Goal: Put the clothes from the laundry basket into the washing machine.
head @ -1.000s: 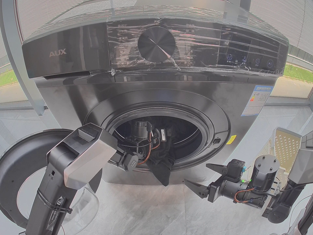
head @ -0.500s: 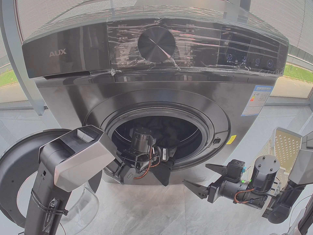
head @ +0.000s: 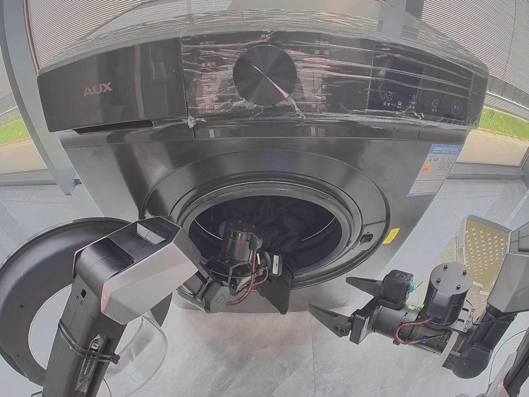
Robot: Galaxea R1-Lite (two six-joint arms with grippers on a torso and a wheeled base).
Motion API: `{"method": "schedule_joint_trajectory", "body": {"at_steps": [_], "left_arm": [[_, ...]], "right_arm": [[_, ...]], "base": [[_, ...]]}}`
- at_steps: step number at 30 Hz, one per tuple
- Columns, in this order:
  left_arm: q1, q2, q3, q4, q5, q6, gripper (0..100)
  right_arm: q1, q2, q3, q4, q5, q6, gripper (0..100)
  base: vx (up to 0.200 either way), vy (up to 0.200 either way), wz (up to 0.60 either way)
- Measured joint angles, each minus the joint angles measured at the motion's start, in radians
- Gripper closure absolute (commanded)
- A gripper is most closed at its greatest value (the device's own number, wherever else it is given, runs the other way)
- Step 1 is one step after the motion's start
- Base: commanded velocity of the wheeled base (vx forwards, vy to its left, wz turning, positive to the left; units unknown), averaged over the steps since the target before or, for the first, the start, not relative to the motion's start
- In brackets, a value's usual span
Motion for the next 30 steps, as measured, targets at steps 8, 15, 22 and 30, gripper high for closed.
{"method": "schedule_joint_trajectory", "body": {"at_steps": [8, 15, 22, 30], "left_arm": [[0.009, 0.006, -0.119, 0.006, 0.024, -0.014, 100], [0.035, 0.022, -0.262, 0.001, 0.080, -0.023, 100], [0.046, 0.042, -0.303, 0.002, 0.094, -0.023, 0], [0.043, 0.026, -0.266, 0.001, 0.096, -0.031, 0]], "right_arm": [[0.002, 0.000, 0.000, 0.000, 0.000, 0.000, 0], [0.003, 0.000, -0.001, 0.000, 0.000, 0.000, 0], [0.003, 0.000, -0.003, 0.000, 0.000, 0.000, 0], [0.003, 0.000, -0.004, 0.000, 0.000, 0.000, 0]], "base": [[0.000, 0.000, 0.00], [0.000, 0.000, 0.00], [0.000, 0.000, 0.00], [0.000, 0.000, 0.00]]}}
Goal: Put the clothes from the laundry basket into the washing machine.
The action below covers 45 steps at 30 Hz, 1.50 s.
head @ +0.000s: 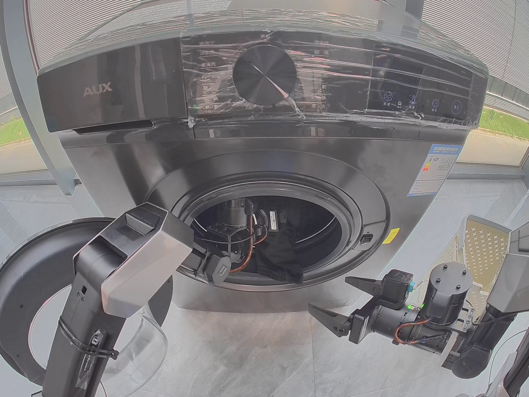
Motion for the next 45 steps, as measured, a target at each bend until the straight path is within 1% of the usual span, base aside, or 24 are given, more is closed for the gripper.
{"method": "schedule_joint_trajectory", "body": {"at_steps": [5, 7, 11, 13, 23, 25, 27, 28, 32, 37, 39, 42, 45], "left_arm": [[-0.027, -0.050, 0.106, 0.013, -0.012, -0.001, 0], [-0.038, -0.068, 0.157, 0.019, -0.026, 0.000, 0], [-0.063, -0.092, 0.250, 0.024, -0.069, 0.003, 0], [-0.069, -0.093, 0.275, 0.021, -0.078, 0.005, 0], [-0.076, -0.042, 0.279, 0.013, -0.086, 0.013, 0], [-0.074, -0.033, 0.275, 0.009, -0.087, 0.019, 0], [-0.073, -0.024, 0.268, 0.006, -0.087, 0.031, 0], [-0.072, -0.020, 0.264, 0.005, -0.088, 0.037, 100], [-0.068, -0.007, 0.256, 0.003, -0.087, 0.040, 100], [-0.065, 0.011, 0.221, 0.004, -0.086, 0.034, 100], [-0.063, 0.017, 0.191, 0.006, -0.089, 0.026, 100], [-0.054, 0.026, 0.127, 0.003, -0.086, 0.002, 100], [-0.034, 0.030, 0.053, -0.002, -0.064, -0.016, 100]], "right_arm": [[-0.001, 0.000, -0.002, 0.000, 0.000, 0.000, 0], [-0.001, 0.000, -0.003, 0.000, 0.000, 0.000, 0], [-0.001, 0.000, -0.006, 0.000, 0.000, 0.000, 0], [-0.001, 0.000, -0.008, 0.000, 0.000, 0.000, 0], [-0.002, -0.003, -0.011, 0.000, 0.000, 0.000, 0], [-0.002, -0.003, -0.011, 0.000, 0.000, 0.000, 0], [-0.001, -0.003, -0.011, 0.000, 0.000, 0.000, 0], [0.000, -0.004, -0.013, 0.000, 0.000, 0.000, 0], [0.014, -0.013, -0.029, 0.000, 0.000, 0.000, 0], [0.023, -0.023, -0.043, -0.001, 0.000, 0.000, 0], [0.024, -0.025, -0.049, 0.000, 0.000, 0.000, 0], [0.026, -0.030, -0.060, -0.001, 0.000, 0.000, 0], [0.026, -0.036, -0.069, -0.001, 0.000, 0.001, 0]], "base": [[0.000, 0.000, 0.00], [0.000, 0.000, 0.00], [0.000, 0.000, 0.00], [0.000, 0.000, 0.00], [0.000, 0.000, 0.00], [0.000, 0.000, 0.00], [0.000, 0.000, 0.00], [0.000, 0.000, 0.00], [0.000, 0.000, 0.00], [0.000, 0.000, 0.00], [0.000, 0.000, 0.00], [0.000, 0.000, 0.00], [0.000, 0.000, 0.00]]}}
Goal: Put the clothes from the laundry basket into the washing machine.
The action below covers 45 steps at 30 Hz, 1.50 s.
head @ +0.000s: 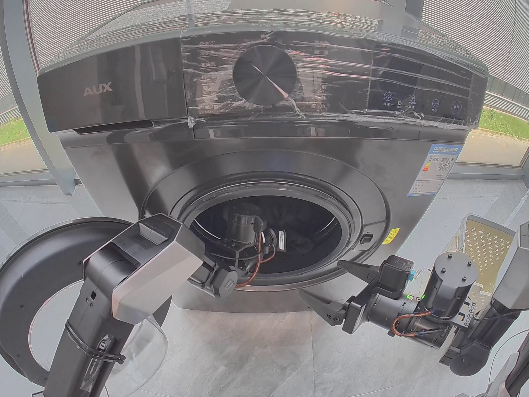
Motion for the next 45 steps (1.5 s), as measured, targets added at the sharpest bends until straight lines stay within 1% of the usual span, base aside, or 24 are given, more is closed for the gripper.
{"method": "schedule_joint_trajectory", "body": {"at_steps": [6, 10, 17, 22, 27, 28, 36, 39, 45], "left_arm": [[0.043, 0.011, -0.120, 0.000, 0.048, -0.009, 100], [0.054, 0.033, -0.188, -0.001, 0.057, 0.000, 100], [0.061, 0.090, -0.343, 0.022, 0.095, 0.010, 100], [0.061, 0.125, -0.387, 0.036, 0.102, 0.014, 100], [0.063, 0.145, -0.393, 0.019, 0.101, 0.017, 100], [0.063, 0.148, -0.394, 0.016, 0.101, 0.017, 0], [0.057, 0.150, -0.378, 0.016, 0.101, 0.014, 0], [0.054, 0.138, -0.333, 0.020, 0.101, 0.014, 0], [0.039, 0.091, -0.194, 0.017, 0.100, 0.016, 0]], "right_arm": [[0.000, -0.006, -0.008, 0.000, 0.000, 0.000, 0], [-0.001, -0.006, -0.010, 0.000, 0.000, 0.000, 0], [-0.003, -0.007, -0.013, 0.000, 0.000, 0.001, 0], [-0.008, -0.006, -0.013, 0.000, 0.000, 0.001, 0], [-0.008, -0.006, -0.012, 0.000, 0.000, 0.001, 0], [-0.008, -0.006, -0.012, 0.000, 0.000, 0.001, 0], [-0.008, -0.007, -0.012, 0.000, 0.000, 0.001, 0], [-0.009, -0.009, -0.011, 0.000, 0.000, 0.001, 0], [-0.011, -0.011, -0.010, 0.000, 0.000, 0.000, 0]], "base": [[0.000, 0.000, 0.00], [0.000, 0.000, 0.00], [0.000, 0.000, 0.00], [0.000, 0.000, 0.00], [0.000, 0.000, 0.00], [0.000, 0.000, 0.00], [0.000, 0.000, 0.00], [0.000, 0.000, 0.00], [0.000, 0.000, 0.00]]}}
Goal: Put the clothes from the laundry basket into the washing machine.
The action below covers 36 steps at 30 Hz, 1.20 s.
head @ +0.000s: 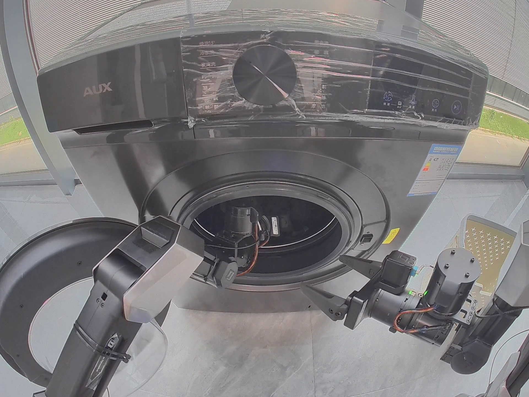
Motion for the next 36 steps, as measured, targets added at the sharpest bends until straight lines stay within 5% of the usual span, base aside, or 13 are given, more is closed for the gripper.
{"method": "schedule_joint_trajectory", "body": {"at_steps": [12, 24, 36], "left_arm": [[-0.058, -0.193, 0.375, -0.010, -0.011, 0.008, 0], [-0.145, -0.348, 0.700, -0.162, -0.013, 0.015, 0], [-0.211, -0.611, 1.013, -0.195, -0.013, -0.012, 0]], "right_arm": [[-0.004, -0.001, 0.002, 0.000, 0.000, 0.000, 0], [-0.005, -0.001, 0.009, 0.000, 0.000, 0.000, 0], [-0.009, -0.002, 0.013, 0.000, 0.000, 0.000, 0]], "base": [[0.000, 0.000, 0.00], [0.000, 0.000, 0.00], [0.000, 0.000, 0.00]]}}
